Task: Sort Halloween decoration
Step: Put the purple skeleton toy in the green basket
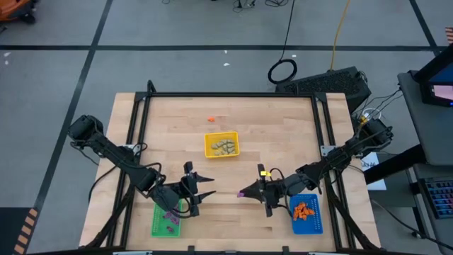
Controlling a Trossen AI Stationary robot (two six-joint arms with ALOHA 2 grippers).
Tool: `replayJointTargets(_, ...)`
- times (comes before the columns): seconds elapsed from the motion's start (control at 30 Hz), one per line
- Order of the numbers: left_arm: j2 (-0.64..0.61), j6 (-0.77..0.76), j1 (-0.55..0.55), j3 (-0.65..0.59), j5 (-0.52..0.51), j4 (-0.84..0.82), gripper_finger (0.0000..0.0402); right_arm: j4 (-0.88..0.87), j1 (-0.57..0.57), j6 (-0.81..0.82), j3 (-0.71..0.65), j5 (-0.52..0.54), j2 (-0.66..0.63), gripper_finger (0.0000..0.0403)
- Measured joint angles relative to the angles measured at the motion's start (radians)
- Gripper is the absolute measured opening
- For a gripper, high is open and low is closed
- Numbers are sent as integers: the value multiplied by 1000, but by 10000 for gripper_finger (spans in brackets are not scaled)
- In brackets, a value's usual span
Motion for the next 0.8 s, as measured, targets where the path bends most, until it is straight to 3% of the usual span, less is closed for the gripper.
replayJointTargets(0.8, 0, 4, 0, 0, 13, 41, 187, 0, -2, 265, 0, 3, 0, 9)
